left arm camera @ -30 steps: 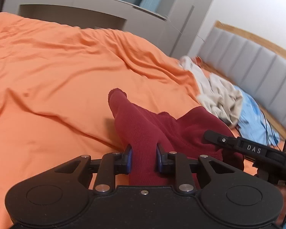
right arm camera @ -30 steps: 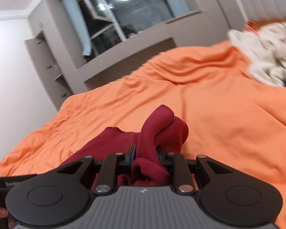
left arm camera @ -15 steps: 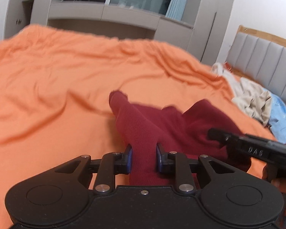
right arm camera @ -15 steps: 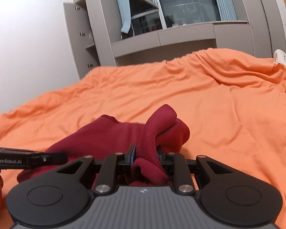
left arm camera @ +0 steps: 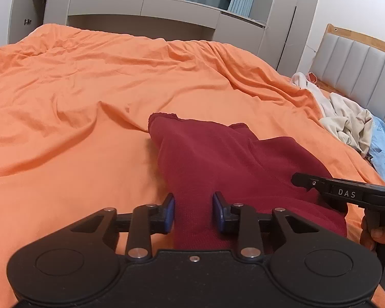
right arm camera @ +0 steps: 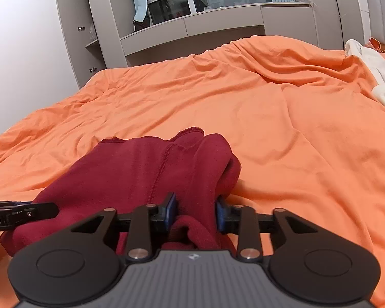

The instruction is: Fold small clothes

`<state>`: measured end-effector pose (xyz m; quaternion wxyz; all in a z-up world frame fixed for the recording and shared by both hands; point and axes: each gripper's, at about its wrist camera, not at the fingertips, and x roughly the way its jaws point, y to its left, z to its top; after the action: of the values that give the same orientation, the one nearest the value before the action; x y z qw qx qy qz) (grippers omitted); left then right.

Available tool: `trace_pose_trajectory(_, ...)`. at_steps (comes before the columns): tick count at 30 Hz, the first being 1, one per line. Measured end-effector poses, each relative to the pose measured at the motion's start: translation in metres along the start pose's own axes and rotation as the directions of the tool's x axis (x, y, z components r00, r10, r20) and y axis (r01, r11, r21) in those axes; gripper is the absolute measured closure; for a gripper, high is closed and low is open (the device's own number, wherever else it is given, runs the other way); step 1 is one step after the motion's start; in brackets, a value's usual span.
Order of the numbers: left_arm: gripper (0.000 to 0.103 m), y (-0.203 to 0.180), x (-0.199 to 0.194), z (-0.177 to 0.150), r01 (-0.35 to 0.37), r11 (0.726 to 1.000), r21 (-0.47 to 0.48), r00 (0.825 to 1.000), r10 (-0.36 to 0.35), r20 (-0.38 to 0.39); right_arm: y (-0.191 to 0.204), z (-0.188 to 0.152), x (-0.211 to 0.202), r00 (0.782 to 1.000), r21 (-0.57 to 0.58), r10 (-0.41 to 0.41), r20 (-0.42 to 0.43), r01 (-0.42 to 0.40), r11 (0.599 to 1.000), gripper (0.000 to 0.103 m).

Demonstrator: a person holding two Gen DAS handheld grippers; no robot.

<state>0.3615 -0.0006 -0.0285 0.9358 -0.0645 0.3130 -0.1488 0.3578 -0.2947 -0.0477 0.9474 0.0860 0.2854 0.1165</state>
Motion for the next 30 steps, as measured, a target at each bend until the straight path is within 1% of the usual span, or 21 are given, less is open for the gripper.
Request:
trace_pose_trajectory(2, 0.065, 0.001, 0.000, 0.000, -0.006, 1.000, -0.004, 1.000, 0.006, 0.002, 0.000, 0.000, -0.002, 1.000, -0.001, -0.005, 0.000, 0.005, 1.000, 0.061)
trace_pose_trajectory(4, 0.056, 0.002, -0.001, 0.000, -0.016, 1.000, -0.010, 1.000, 0.016, 0.004, -0.001, 0.000, -0.001, 1.000, 0.001, -0.019, 0.002, 0.019, 1.000, 0.047)
trace_pose_trajectory(5, 0.052, 0.003, -0.002, 0.000, -0.023, 1.000, -0.013, 1.000, 0.023, 0.005, -0.002, 0.000, -0.002, 1.000, 0.006, -0.024, 0.003, 0.024, 1.000, 0.043)
trace_pose_trajectory(7, 0.032, 0.003, -0.003, 0.001, -0.046, 0.999, -0.016, 0.999, 0.046, 0.007, -0.006, 0.001, -0.004, 1.000, 0.024, -0.029, 0.005, 0.029, 0.999, 0.031)
trace_pose_trajectory(8, 0.027, 0.004, -0.004, 0.001, -0.058, 0.998, -0.017, 0.998, 0.058, 0.010, -0.006, 0.003, -0.004, 0.999, 0.031, -0.033, 0.005, 0.033, 0.999, 0.028)
trace_pose_trajectory(10, 0.014, 0.004, -0.008, 0.002, -0.067, 0.998, -0.018, 0.998, 0.067, 0.019, -0.007, 0.004, -0.008, 0.999, 0.038, -0.044, 0.013, 0.044, 0.998, 0.016)
trace_pose_trajectory(11, 0.011, 0.003, -0.011, 0.002, -0.070, 0.997, -0.017, 0.997, 0.070, 0.025, -0.006, 0.005, -0.011, 0.999, 0.039, -0.048, 0.020, 0.047, 0.998, 0.014)
trace_pose_trajectory(12, 0.004, 0.002, -0.014, 0.003, -0.074, 0.997, -0.015, 0.997, 0.075, 0.035, -0.006, 0.005, -0.015, 0.998, 0.039, -0.048, 0.030, 0.047, 0.998, 0.010)
trace_pose_trajectory(13, 0.001, 0.001, -0.017, 0.003, -0.082, 0.997, -0.011, 0.995, 0.082, 0.047, -0.004, 0.006, -0.020, 0.998, 0.036, -0.044, 0.044, 0.043, 0.998, 0.007)
trace_pose_trajectory(16, 0.001, -0.006, -0.029, 0.005, -0.100, 0.995, 0.008, 0.992, 0.099, 0.081, 0.001, 0.006, -0.039, 0.995, 0.033, -0.042, 0.091, 0.039, 0.999, 0.000)
trace_pose_trajectory(20, 0.001, -0.016, -0.049, 0.003, -0.108, 0.994, 0.013, 0.986, 0.106, 0.131, 0.012, 0.000, -0.070, 0.985, 0.038, -0.052, 0.161, 0.047, 0.998, 0.000)
trace_pose_trajectory(26, 0.001, -0.036, -0.088, -0.020, -0.106, 0.994, 0.024, 0.973, 0.098, 0.210, 0.032, -0.024, -0.122, 0.967, -0.027, -0.036, 0.251, 0.045, 0.999, 0.000)
trace_pose_trajectory(30, 0.001, -0.051, -0.120, -0.041, -0.123, 0.991, 0.050, 0.956, 0.104, 0.276, 0.038, -0.045, -0.154, 0.959, -0.027, -0.037, 0.280, 0.046, 0.999, 0.000)
